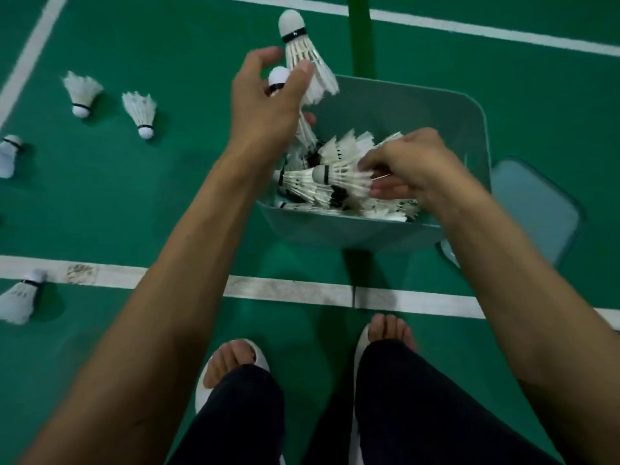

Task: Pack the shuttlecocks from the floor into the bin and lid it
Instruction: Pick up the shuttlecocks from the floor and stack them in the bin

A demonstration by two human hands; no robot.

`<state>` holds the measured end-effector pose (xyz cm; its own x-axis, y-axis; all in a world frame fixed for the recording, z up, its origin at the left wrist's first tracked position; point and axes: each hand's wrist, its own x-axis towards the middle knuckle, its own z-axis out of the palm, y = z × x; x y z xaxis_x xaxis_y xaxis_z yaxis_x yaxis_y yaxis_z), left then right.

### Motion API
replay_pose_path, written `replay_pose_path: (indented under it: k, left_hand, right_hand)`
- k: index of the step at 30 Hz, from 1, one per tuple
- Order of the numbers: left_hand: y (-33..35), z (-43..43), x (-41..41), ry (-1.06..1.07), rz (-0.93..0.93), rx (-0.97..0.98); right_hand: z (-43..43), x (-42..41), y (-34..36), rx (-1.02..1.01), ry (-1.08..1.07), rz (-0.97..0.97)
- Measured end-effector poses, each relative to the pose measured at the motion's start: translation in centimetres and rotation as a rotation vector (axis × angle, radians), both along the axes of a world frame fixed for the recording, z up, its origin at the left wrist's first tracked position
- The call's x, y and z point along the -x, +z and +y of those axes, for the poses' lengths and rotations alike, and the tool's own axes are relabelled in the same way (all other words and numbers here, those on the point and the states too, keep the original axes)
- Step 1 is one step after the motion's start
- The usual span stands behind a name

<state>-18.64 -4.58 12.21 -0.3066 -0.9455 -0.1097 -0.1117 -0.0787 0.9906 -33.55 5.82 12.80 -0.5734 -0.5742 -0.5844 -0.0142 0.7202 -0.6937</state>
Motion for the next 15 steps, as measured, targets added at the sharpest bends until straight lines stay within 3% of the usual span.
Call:
replay_pose_path:
  k: [5,9,15]
  left_hand:
    - [-1.4,0.8,1.3,-0.057,0.007,-0.068]
    - [-2.2,-0.7,0.7,0.018,0.091,-0.208]
    - [-2.7,-1.1,1.5,0.021,0.085,-0.216]
  right_hand:
    - [-2.6,-1.9,-3.5,-0.223,0.22,-0.179]
    - [-4.3,-3.1,-4.7,-0.235,0.317,-0.287]
    - [-3.8,-1.8,-5.4,-0.149,0.286,-0.166]
